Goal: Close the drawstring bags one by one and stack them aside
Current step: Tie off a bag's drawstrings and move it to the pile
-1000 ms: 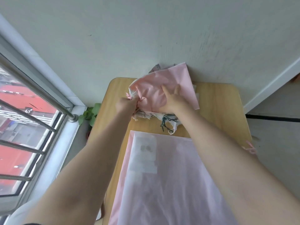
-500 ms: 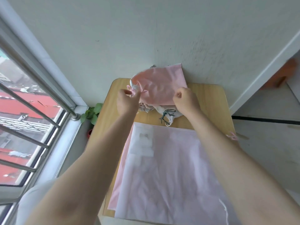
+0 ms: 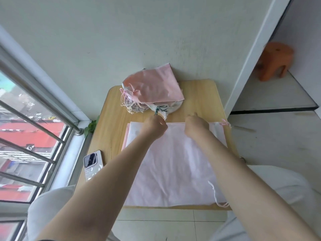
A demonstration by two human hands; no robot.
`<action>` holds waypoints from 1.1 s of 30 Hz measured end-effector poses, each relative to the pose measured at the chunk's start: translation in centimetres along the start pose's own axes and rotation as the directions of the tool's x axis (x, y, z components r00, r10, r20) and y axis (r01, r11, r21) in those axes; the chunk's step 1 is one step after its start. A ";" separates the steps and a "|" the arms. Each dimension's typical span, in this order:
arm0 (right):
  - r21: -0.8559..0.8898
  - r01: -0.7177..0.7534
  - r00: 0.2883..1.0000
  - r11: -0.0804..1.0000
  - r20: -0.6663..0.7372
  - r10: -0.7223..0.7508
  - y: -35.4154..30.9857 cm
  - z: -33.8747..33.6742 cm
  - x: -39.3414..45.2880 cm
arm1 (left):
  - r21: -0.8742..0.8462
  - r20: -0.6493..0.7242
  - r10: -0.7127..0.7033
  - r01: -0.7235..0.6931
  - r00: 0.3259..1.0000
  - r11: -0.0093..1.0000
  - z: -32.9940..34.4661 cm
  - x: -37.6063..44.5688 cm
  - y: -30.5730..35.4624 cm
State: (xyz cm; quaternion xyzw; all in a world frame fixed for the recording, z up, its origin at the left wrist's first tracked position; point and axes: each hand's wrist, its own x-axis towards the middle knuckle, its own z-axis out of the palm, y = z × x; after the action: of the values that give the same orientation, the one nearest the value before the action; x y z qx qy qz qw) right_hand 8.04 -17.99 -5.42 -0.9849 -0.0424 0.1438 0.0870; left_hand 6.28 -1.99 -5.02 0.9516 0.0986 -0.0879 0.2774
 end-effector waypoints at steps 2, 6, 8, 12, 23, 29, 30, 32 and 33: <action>0.002 0.010 1.000 1.000 -0.018 -0.010 0.6 0.1 -0.2 | 0.021 0.022 0.007 -0.008 1.000 1.000 0.7 0.0 -0.2; 0.010 0.070 0.994 0.997 -0.084 -0.069 1.2 0.3 -0.2 | 0.069 0.005 0.075 -0.075 0.997 0.995 1.7 0.1 -0.2; 0.026 0.085 0.992 0.996 -0.097 -0.082 1.2 0.3 -0.2 | 0.104 0.010 0.131 -0.131 0.991 0.986 2.2 0.3 0.1; 0.040 0.076 0.993 0.996 -0.097 -0.071 1.4 0.6 -0.2 | 0.170 0.062 0.192 -0.200 0.979 0.965 3.2 1.2 1.2; 0.029 0.121 0.990 0.992 -0.071 -0.119 2.2 0.6 0.3 | 0.299 0.113 0.196 -0.221 0.974 0.928 4.7 3.1 2.3; -0.067 0.098 0.995 0.993 -0.020 -0.099 1.9 0.4 0.6 | 0.373 0.051 0.156 -0.164 0.986 0.913 4.4 3.3 2.2; -0.079 0.099 0.995 0.992 -0.009 -0.100 1.8 0.4 0.7 | 0.381 0.061 0.154 -0.166 0.986 0.909 4.3 3.3 2.1; -0.090 0.092 0.996 0.992 0.022 -0.090 1.7 0.5 0.9 | 0.413 0.067 0.164 -0.177 0.984 0.893 4.1 3.3 2.1; -0.091 0.083 0.996 0.992 0.038 -0.080 1.6 0.6 1.0 | 0.435 0.058 0.167 -0.175 0.984 0.883 4.0 3.2 2.1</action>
State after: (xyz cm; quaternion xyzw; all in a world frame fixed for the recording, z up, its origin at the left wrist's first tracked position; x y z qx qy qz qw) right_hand 8.89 -19.34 -6.52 -0.9827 -0.0907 0.1548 0.0464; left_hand 9.44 -5.46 -7.94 0.9937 -0.0105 -0.0920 0.0639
